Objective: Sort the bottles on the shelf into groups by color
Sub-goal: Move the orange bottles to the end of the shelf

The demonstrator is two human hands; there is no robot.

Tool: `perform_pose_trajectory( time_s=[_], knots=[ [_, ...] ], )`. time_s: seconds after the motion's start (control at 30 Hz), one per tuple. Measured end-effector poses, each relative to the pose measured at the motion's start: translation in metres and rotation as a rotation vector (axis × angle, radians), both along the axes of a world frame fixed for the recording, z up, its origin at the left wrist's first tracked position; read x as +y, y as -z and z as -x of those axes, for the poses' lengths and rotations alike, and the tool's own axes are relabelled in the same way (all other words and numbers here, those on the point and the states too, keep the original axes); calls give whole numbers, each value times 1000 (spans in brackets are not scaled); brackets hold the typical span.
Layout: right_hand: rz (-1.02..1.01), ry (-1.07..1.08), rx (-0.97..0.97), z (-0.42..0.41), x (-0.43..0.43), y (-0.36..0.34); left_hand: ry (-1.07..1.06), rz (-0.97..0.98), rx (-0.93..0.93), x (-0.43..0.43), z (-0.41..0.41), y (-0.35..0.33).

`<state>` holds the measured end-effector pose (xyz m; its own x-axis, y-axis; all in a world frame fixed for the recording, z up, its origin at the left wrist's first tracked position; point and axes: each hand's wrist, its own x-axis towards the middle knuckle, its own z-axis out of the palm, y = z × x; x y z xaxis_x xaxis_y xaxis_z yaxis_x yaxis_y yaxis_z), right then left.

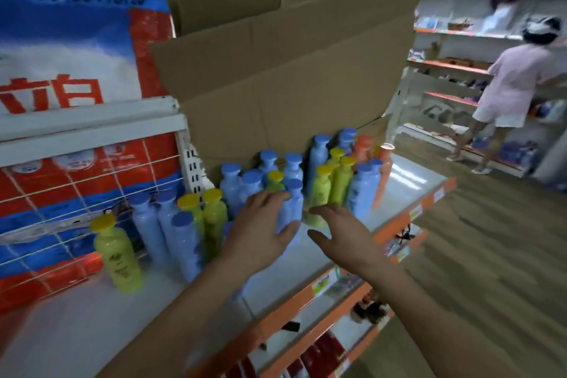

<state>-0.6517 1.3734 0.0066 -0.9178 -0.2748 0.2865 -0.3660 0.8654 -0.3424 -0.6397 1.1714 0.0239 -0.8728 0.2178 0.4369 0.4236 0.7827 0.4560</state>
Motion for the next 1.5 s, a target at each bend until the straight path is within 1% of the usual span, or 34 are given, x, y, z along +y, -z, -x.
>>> perform_pose_trajectory(
  time_s=[0.17,0.3,0.43,0.6,0.7,0.83,0.9,1.03,1.13,1.23,1.37,1.5],
  knots=[
    [-21,83,-49,20,83,0,41,44,-108,78,37,3],
    [-6,135,-73,37,128,0,80,48,-124,118,66,0],
    [30,176,-98,60,147,1,114,73,-120,141,99,-8],
    [26,219,-110,97,159,-8,127,-4,-109,165,150,-21],
    [29,277,-102,124,172,-20,105,-25,-142,179,193,-22],
    [51,345,-82,156,190,-27,98,-9,-136,195,244,-16],
    [42,363,-81,172,198,-27,78,29,-148,203,259,-18],
    [53,372,-83,204,212,-24,45,128,-166,212,283,-16],
    [99,373,-95,226,224,-18,36,155,-173,218,295,-15],
    [156,352,-156,245,230,-14,30,183,-203,228,299,-16],
    [206,319,-188,269,233,-3,-38,207,-184,236,301,-16],
    [309,297,-202,277,231,6,-81,208,-184,241,295,-18]
  ],
)
